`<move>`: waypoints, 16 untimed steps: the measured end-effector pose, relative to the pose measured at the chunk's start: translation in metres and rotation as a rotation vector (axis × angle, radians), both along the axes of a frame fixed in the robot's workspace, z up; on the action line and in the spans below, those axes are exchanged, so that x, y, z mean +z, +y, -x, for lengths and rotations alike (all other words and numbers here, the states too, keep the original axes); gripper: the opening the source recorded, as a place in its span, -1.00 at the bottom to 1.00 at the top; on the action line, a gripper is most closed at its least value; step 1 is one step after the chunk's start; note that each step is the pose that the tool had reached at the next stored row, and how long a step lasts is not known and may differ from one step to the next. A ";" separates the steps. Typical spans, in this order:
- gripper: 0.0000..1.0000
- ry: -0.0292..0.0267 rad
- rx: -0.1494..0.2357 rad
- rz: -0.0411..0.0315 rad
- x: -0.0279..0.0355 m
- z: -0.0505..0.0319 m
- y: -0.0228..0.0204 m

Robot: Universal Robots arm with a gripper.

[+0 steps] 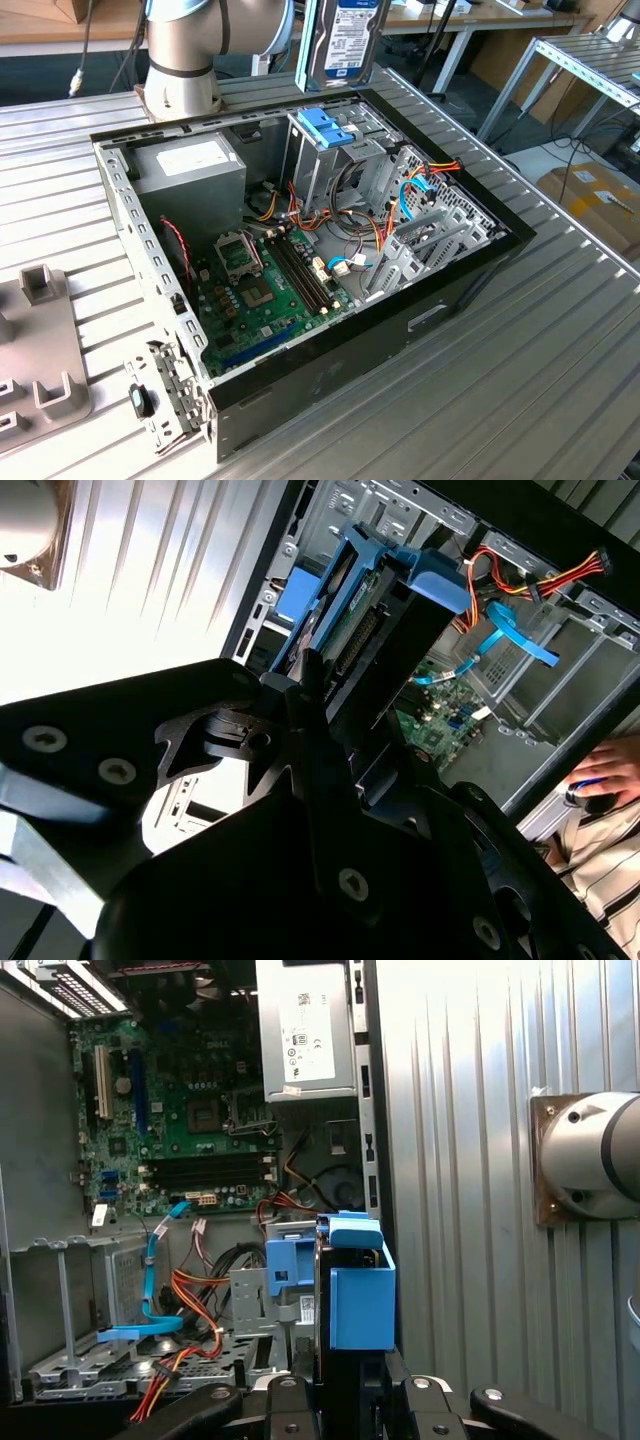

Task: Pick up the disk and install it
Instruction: 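Pick up the disk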

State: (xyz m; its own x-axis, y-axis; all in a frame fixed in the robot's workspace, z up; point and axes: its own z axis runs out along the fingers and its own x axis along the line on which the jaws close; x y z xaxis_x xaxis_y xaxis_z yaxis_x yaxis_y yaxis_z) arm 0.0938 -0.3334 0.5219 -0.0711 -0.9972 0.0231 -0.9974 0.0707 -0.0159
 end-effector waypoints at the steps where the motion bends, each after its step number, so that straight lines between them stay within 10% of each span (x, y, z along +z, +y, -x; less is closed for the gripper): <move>1: -0.30 0.0000 0.000 0.0006 0.0000 0.0000 -0.0005; 16: -0.30 0.0000 0.000 0.0013 0.0000 0.0000 -0.0047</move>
